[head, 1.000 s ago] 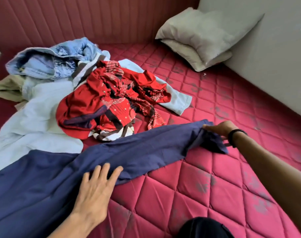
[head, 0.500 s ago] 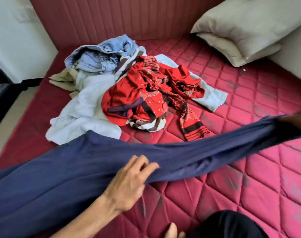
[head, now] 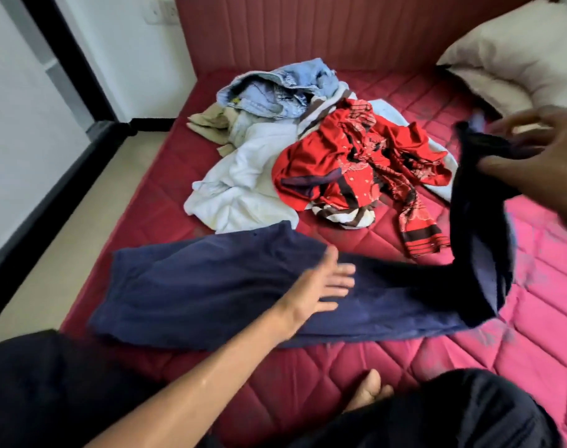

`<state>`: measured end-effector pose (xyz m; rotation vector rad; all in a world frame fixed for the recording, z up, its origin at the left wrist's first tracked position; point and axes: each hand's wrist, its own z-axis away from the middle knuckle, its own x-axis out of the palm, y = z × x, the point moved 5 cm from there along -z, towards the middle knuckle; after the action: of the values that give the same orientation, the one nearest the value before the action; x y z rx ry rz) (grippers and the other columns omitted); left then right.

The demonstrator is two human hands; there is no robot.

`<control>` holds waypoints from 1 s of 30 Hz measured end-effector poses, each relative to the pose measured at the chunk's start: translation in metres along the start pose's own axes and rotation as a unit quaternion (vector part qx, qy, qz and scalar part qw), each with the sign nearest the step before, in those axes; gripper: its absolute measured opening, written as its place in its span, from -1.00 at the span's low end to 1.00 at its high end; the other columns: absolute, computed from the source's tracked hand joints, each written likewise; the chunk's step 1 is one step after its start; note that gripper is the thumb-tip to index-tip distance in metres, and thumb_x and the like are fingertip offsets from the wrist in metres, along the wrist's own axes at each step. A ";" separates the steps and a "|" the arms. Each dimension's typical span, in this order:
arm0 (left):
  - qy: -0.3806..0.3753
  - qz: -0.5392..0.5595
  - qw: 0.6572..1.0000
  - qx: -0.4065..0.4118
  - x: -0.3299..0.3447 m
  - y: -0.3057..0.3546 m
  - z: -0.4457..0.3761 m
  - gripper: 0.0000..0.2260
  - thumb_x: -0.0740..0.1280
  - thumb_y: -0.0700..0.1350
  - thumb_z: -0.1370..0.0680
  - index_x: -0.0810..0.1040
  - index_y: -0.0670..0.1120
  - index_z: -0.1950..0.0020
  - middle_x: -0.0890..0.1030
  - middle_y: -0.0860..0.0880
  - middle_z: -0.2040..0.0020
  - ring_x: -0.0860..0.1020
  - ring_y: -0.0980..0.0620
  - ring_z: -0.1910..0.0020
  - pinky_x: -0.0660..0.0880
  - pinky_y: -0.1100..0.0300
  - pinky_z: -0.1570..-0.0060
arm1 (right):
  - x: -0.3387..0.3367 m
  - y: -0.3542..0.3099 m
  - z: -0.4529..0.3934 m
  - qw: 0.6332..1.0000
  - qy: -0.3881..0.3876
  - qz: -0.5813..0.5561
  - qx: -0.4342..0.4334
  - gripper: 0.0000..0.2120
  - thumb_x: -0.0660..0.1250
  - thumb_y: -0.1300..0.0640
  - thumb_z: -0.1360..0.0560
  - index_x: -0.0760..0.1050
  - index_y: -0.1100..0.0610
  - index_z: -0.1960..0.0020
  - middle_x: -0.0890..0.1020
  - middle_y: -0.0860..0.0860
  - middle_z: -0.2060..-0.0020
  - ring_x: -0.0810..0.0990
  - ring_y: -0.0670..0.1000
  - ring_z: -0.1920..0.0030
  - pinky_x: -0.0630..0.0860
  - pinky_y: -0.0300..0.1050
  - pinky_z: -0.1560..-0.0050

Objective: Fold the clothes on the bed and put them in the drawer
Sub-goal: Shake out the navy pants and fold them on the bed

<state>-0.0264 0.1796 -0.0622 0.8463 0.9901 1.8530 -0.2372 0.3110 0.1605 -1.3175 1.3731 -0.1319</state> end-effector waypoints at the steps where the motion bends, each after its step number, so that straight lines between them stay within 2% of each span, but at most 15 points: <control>1: 0.005 0.106 0.994 -0.011 -0.013 0.010 0.009 -0.17 0.04 0.54 -0.50 0.57 -0.08 -0.40 0.64 -0.12 -0.30 0.64 -0.02 -0.24 0.45 -0.06 -0.41 | 0.020 -0.028 0.009 1.000 -0.013 -0.005 -0.019 -0.55 0.48 -0.09 -0.20 0.59 -0.06 -0.08 0.71 0.08 0.09 0.66 -0.26 0.26 0.65 -0.24 0.23; 3: 0.001 0.279 0.960 -0.014 -0.040 0.021 0.023 -0.19 0.11 0.49 -0.53 0.53 -0.15 -0.44 0.61 -0.27 -0.31 0.58 -0.29 -0.31 0.38 -0.27 -0.43 | 0.075 -0.078 0.034 0.995 -0.076 -0.012 -0.068 -0.59 0.57 -0.03 -0.28 0.61 -0.03 -0.10 0.73 -0.02 0.12 0.72 -0.09 0.19 0.68 -0.04 0.15; 6: -0.020 0.387 0.921 0.042 -0.094 0.020 0.060 -0.13 0.11 0.52 -0.53 0.41 -0.13 -0.55 0.50 -0.24 -0.45 0.47 -0.27 -0.44 0.29 -0.23 -0.50 | 0.172 -0.127 0.091 0.958 -0.251 -0.103 -0.090 -0.58 0.64 -0.01 -0.36 0.63 0.02 -0.16 0.73 -0.08 0.06 0.72 -0.16 0.16 0.65 -0.23 0.13; 8: -0.002 0.441 0.896 0.049 -0.128 0.001 0.082 -0.13 0.17 0.50 -0.53 0.44 -0.17 -0.53 0.53 -0.21 -0.44 0.51 -0.19 -0.42 0.32 -0.11 -0.50 | 0.212 -0.123 0.108 0.957 -0.252 -0.094 -0.104 -0.67 0.59 -0.04 -0.42 0.66 0.05 -0.11 0.72 -0.11 0.07 0.71 -0.18 0.15 0.64 -0.21 0.12; 11: 0.077 0.468 0.880 0.028 -0.175 -0.046 0.097 -0.35 0.38 0.30 -0.56 0.57 -0.19 -0.41 0.59 -0.20 -0.37 0.58 -0.19 -0.34 0.39 -0.08 -0.46 | 0.245 -0.075 0.110 0.966 -0.211 0.013 -0.147 -0.80 0.51 0.03 -0.51 0.66 0.07 -0.09 0.71 -0.08 0.09 0.71 -0.06 0.07 0.62 -0.04 -0.03; 13: 0.082 0.459 0.884 0.015 -0.184 -0.065 0.094 -0.47 0.43 0.12 -0.59 0.53 -0.17 -0.45 0.57 -0.18 -0.39 0.55 -0.16 -0.38 0.37 -0.06 -0.48 | 0.253 -0.030 0.115 0.958 -0.206 0.090 -0.179 -0.72 0.39 -0.06 -0.58 0.65 0.12 -0.15 0.71 0.01 -0.03 0.70 0.10 -0.08 0.53 -0.10 -0.16; 15: 0.106 0.381 0.918 0.019 -0.191 -0.076 0.086 -0.57 0.47 -0.06 -0.58 0.56 -0.15 -0.42 0.64 -0.15 -0.31 0.60 -0.11 -0.32 0.47 -0.03 -0.41 | 0.265 0.017 0.130 0.937 -0.246 0.187 -0.161 -0.41 0.12 -0.34 -0.61 0.57 0.07 -0.35 0.62 0.09 -0.27 0.59 0.18 -0.30 0.49 0.02 -0.31; 17: 0.177 0.203 0.962 0.050 -0.199 -0.078 0.084 -0.59 0.53 -0.17 -0.53 0.60 -0.10 -0.37 0.69 -0.08 -0.23 0.65 -0.04 -0.24 0.54 -0.02 -0.34 | 0.277 0.055 0.153 0.909 -0.301 0.274 -0.085 -0.30 -0.05 -0.47 -0.55 0.27 -0.17 -0.59 0.31 0.07 -0.57 0.29 0.19 -0.56 0.33 0.23 -0.48; 18: 0.213 0.118 0.967 0.074 -0.202 -0.078 0.085 -0.59 0.55 -0.19 -0.51 0.60 -0.06 -0.34 0.71 -0.03 -0.21 0.66 0.00 -0.23 0.53 -0.03 -0.35 | 0.281 0.067 0.166 0.896 -0.322 0.302 -0.060 -0.29 -0.10 -0.48 -0.54 0.07 -0.26 -0.63 0.12 0.01 -0.65 0.12 0.17 -0.63 0.22 0.28 -0.52; 21: 0.257 0.006 0.956 0.143 -0.217 -0.070 0.098 -0.51 0.55 -0.22 -0.50 0.55 -0.03 -0.41 0.67 0.08 -0.24 0.60 0.19 -0.26 0.48 0.11 -0.39 | 0.296 0.068 0.192 0.890 -0.315 0.320 -0.077 -0.29 -0.20 -0.50 -0.51 -0.21 -0.36 -0.61 -0.16 -0.12 -0.66 -0.11 0.13 -0.66 0.06 0.36 -0.53; 23: 0.257 -0.047 0.942 0.210 -0.223 -0.048 0.110 -0.42 0.53 -0.23 -0.52 0.45 -0.05 -0.51 0.59 0.14 -0.36 0.52 0.25 -0.36 0.43 0.28 -0.39 | 0.298 0.057 0.190 0.906 -0.293 0.296 -0.071 -0.31 -0.17 -0.48 -0.52 -0.22 -0.37 -0.61 -0.18 -0.14 -0.66 -0.15 0.12 -0.66 0.03 0.40 -0.52; 25: 0.295 -0.062 0.919 0.253 -0.241 -0.036 0.121 -0.45 0.52 -0.25 -0.52 0.48 -0.06 -0.49 0.59 0.15 -0.36 0.52 0.23 -0.37 0.43 0.25 -0.39 | 0.301 0.041 0.179 0.925 -0.269 0.262 -0.059 -0.31 -0.14 -0.46 -0.53 -0.20 -0.36 -0.61 -0.17 -0.11 -0.66 -0.19 0.11 -0.66 -0.02 0.39 -0.53; 27: 0.389 -0.072 0.890 0.225 -0.272 -0.040 0.130 -0.49 0.54 -0.20 -0.51 0.53 0.00 -0.44 0.63 0.15 -0.29 0.57 0.21 -0.30 0.49 0.14 -0.37 | 0.311 0.025 0.172 0.935 -0.249 0.246 -0.065 -0.31 -0.13 -0.46 -0.54 -0.19 -0.34 -0.62 -0.15 -0.09 -0.67 -0.19 0.10 -0.66 -0.05 0.37 -0.54; 28: 0.435 -0.113 0.876 0.177 -0.288 -0.045 0.134 -0.48 0.55 -0.13 -0.49 0.53 0.04 -0.43 0.65 0.12 -0.27 0.60 0.14 -0.27 0.50 0.09 -0.34 | 0.320 0.019 0.171 0.934 -0.251 0.242 -0.073 -0.31 -0.13 -0.46 -0.54 -0.18 -0.33 -0.62 -0.13 -0.09 -0.67 -0.17 0.10 -0.66 -0.05 0.37 -0.54; 30: 0.460 -0.207 0.863 0.046 -0.304 -0.060 0.141 -0.44 0.56 0.02 -0.45 0.51 0.08 -0.43 0.65 0.02 -0.29 0.59 -0.06 -0.29 0.50 0.04 -0.30 | 0.340 0.020 0.176 0.923 -0.273 0.260 -0.079 -0.31 -0.18 -0.48 -0.55 -0.18 -0.32 -0.63 -0.11 -0.11 -0.67 -0.16 0.09 -0.66 -0.06 0.40 -0.55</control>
<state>0.2382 -0.0308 -0.1002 -0.2919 1.6810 1.8078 -0.0145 0.1745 -0.1200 -0.9678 1.2064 0.6740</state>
